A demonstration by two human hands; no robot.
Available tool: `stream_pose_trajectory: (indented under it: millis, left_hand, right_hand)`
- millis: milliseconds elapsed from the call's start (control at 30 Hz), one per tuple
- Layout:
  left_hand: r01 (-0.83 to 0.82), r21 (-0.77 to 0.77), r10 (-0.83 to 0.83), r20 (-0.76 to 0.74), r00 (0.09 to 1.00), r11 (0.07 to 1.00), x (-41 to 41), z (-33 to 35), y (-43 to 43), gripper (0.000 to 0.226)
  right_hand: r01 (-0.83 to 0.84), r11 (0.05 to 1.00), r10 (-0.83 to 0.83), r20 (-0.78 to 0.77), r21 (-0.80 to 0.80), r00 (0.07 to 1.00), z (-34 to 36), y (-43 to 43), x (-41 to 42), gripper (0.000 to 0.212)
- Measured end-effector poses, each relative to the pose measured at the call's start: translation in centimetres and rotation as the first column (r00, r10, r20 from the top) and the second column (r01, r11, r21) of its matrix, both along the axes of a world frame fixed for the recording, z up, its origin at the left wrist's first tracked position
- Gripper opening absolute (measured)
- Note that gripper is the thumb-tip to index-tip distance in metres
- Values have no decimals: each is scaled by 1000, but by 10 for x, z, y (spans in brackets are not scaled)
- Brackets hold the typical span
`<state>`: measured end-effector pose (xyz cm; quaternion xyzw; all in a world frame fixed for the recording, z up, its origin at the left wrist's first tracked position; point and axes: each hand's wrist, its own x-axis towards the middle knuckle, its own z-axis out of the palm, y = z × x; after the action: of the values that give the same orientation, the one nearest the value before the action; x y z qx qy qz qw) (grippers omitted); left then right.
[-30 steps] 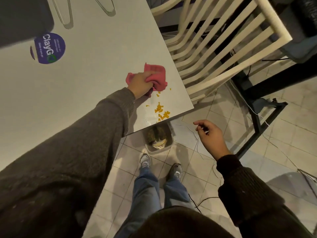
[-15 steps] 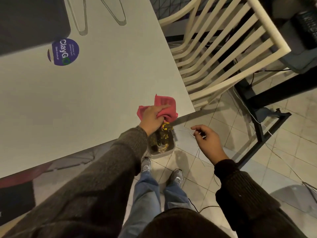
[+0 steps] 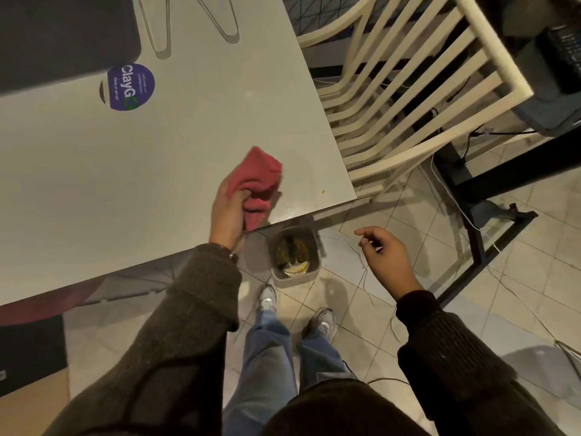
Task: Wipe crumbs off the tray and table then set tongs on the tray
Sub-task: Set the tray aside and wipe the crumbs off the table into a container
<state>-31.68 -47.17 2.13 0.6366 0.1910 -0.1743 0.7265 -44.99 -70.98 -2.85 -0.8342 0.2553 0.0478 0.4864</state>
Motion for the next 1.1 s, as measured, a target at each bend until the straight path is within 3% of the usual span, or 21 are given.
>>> stream_pose_trajectory:
  millis: [67,200,300,433,633,733,867,1100]
  left_hand:
    - [-118,-11,118,13,993,993,3,4,17,40]
    - [-325,208,336,-16,942,922,1,-21,39,44]
    - [-340,367,367,-4,930,866,-6,-52,42,51]
    - [-283,482,270,97,958,830,-3,-71,10,57]
    - [-80,415,58,66,996,906,16,-67,-68,57]
    - [111,360,-131,30,991,926,26,-63,-94,56]
    - [412,403,-454,10,891,818,31,-62,-101,54]
    - [628,465,-718,25,696,624,26,-59,-83,50]
  right_hand:
    - [-5,1000,5,-3,0,1000,0,1,-1,22]
    - [-24,1000,24,-9,-2,1000,1,3,-2,22]
    - [-21,1000,21,-14,-3,1000,-1,2,-2,22]
    - [-11,1000,11,-13,4,1000,-1,-2,-5,22]
    - [36,999,-36,-11,20,999,3,-9,-8,23]
    - [60,998,-60,-17,13,998,5,-15,-13,23]
    - [79,997,-78,-26,9,997,1,-23,-22,23]
    - [82,996,-81,-45,22,996,-1,-17,-38,24]
